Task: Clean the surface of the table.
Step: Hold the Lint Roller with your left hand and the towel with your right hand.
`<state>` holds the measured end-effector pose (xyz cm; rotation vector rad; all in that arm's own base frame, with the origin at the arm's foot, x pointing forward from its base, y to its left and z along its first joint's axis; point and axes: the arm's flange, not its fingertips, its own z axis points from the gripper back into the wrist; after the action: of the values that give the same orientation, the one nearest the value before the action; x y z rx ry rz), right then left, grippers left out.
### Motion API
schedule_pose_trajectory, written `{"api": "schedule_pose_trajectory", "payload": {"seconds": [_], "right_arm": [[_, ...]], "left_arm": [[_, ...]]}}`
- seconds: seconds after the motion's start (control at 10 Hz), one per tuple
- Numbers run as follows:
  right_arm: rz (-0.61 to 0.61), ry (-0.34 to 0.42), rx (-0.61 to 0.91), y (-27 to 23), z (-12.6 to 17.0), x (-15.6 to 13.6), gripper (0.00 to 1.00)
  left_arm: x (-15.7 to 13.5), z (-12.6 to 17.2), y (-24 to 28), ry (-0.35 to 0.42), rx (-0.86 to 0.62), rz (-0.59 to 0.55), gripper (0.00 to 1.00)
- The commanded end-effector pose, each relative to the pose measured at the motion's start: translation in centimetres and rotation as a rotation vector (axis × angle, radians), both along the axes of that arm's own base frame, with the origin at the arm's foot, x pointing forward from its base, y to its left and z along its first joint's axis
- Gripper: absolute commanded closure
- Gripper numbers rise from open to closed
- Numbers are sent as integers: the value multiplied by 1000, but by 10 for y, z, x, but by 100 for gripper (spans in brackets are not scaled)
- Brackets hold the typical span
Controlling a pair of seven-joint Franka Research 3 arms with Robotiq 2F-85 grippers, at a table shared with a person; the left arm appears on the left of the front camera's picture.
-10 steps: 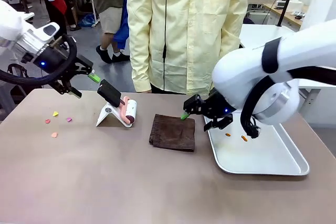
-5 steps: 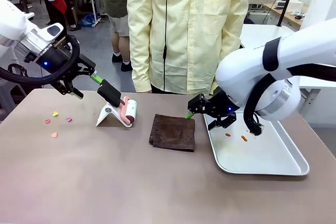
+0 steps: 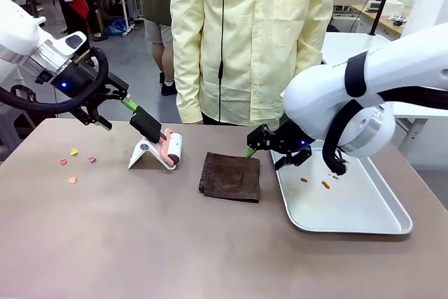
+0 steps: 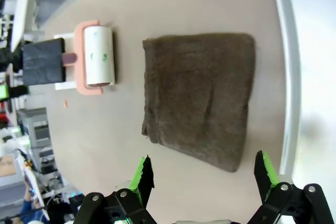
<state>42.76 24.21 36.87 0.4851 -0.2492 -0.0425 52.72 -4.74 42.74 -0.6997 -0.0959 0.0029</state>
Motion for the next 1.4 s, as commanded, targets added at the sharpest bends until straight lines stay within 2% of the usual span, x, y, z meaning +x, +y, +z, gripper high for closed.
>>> {"api": "schedule_pose_trajectory", "payload": {"seconds": [0.0, 0.3, 0.6, 1.3], "right_arm": [[64, -9, -37, 14, -11, 28, 0], [92, 43, -87, 37, -32, 46, 0], [41, 118, -194, 60, -61, 64, 0], [-27, 183, -188, 62, -71, 69, 0]], "left_arm": [[21, -4, -6, 7, 23, 33, 0], [37, -24, -1, 64, -3, 29, 0], [41, -28, -1, 39, -54, -17, 0], [43, -30, -8, 21, -110, -102, 0]]}}
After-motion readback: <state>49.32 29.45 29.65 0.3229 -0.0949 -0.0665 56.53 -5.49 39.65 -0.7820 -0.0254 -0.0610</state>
